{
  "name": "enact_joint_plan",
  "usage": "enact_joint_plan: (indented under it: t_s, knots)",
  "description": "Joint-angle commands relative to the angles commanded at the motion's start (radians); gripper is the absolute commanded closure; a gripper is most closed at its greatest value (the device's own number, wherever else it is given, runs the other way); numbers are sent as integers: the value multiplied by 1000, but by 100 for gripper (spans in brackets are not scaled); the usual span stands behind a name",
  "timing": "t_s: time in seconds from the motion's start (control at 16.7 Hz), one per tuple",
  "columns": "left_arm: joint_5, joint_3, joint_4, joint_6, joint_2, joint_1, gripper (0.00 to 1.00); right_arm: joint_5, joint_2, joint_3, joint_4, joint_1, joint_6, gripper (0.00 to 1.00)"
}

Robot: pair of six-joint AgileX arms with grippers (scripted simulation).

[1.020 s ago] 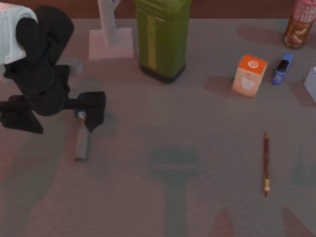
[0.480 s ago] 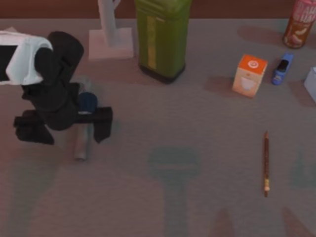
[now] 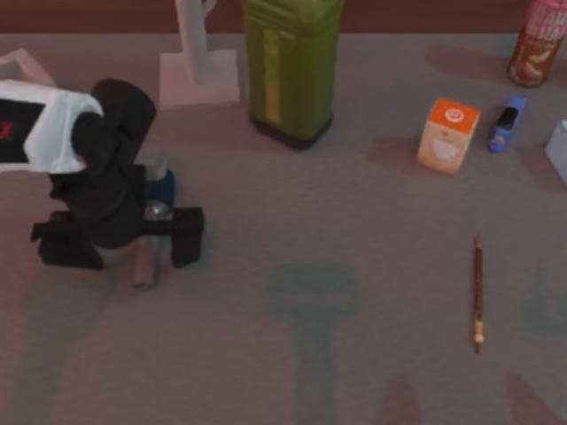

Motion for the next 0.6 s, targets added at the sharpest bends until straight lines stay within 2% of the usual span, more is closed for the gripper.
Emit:
enact_joint_plan:
  t_s: [0.06, 0.6]
  knots:
    - [0, 0, 0, 0, 0, 0, 0, 0, 0, 0, 0, 0, 0, 0]
    - [0, 0, 0, 0, 0, 0, 68, 0, 0, 0, 0, 0, 0, 0]
